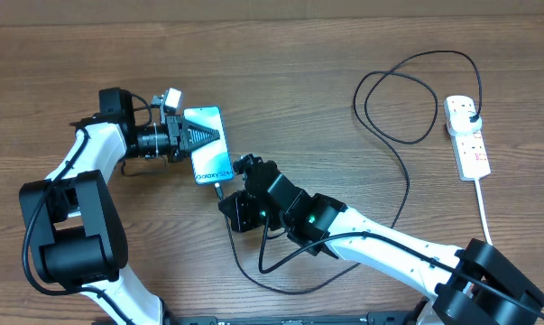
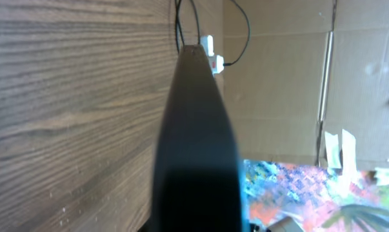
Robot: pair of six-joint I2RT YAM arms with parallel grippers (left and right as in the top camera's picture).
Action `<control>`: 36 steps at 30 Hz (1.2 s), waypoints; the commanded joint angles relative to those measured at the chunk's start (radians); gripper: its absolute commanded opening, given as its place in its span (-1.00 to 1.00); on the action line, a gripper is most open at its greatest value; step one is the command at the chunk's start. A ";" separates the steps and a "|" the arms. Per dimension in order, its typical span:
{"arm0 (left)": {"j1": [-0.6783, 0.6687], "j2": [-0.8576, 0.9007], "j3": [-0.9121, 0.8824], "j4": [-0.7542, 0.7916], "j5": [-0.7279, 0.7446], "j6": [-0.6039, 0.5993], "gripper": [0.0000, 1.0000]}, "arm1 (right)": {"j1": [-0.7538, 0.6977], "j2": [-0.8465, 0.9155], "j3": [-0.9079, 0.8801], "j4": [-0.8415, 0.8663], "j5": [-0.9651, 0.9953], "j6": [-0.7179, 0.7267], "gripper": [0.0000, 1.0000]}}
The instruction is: Plug charger to phone and switch on socket
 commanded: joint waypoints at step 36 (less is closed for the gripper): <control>0.006 -0.012 0.000 -0.610 0.198 0.532 -0.91 | 0.145 -0.179 -0.051 -0.159 0.076 -0.026 -0.92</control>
